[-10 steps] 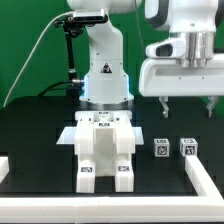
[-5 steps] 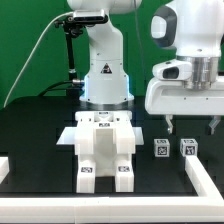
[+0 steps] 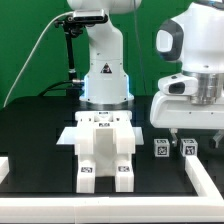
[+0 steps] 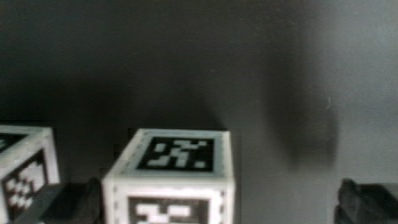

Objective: Assemble chair

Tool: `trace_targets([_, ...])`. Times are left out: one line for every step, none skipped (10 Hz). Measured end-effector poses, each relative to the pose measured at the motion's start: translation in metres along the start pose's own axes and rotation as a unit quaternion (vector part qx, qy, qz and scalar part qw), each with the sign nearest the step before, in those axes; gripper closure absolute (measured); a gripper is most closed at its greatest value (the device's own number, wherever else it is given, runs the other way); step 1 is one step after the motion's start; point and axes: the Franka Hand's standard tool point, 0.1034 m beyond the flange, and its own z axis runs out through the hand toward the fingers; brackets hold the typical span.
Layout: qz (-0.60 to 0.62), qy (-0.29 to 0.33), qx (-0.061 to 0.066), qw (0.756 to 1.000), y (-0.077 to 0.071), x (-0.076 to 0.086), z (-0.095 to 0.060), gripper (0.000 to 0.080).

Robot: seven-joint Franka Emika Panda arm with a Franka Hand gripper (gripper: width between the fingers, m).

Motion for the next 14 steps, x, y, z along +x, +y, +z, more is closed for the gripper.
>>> trace_targets([0.0, 0.0, 0.0, 1.0, 0.0, 0.0, 0.0, 0.015])
trace_targets([0.0, 0.0, 0.0, 1.0, 0.001, 0.0, 0.0, 0.0278])
trace_targets([0.0, 0.0, 0.0, 1.0, 0.001, 0.0, 0.0, 0.0416])
trace_targets([-0.001, 0.0, 0.0, 1.0, 0.0, 0.0, 0.0, 0.0517])
trace_targets([-0.001, 0.0, 0.0, 1.0, 0.0, 0.0, 0.0, 0.0517])
trace_targets([-0.001, 0.0, 0.0, 1.0, 0.0, 0.0, 0.0, 0.0516])
trace_targets([-0.001, 0.0, 0.0, 1.0, 0.0, 0.0, 0.0, 0.0516])
trace_targets([-0.001, 0.0, 0.0, 1.0, 0.0, 0.0, 0.0, 0.0516])
trace_targets([-0.001, 0.0, 0.0, 1.0, 0.0, 0.0, 0.0, 0.0516])
trace_targets([-0.018, -0.009, -0.004, 1.0, 0.005, 0.001, -0.004, 0.0515])
trace_targets([-0.035, -0.02, -0.005, 0.999, 0.017, 0.012, -0.032, 0.0515])
trace_targets([-0.051, -0.013, 0.002, 0.999, 0.031, 0.023, -0.062, 0.0515])
trace_targets([-0.064, -0.012, 0.009, 0.998, 0.05, 0.03, -0.09, 0.0515])
trace_targets([-0.067, -0.016, 0.013, 0.998, 0.067, 0.034, -0.108, 0.0515])
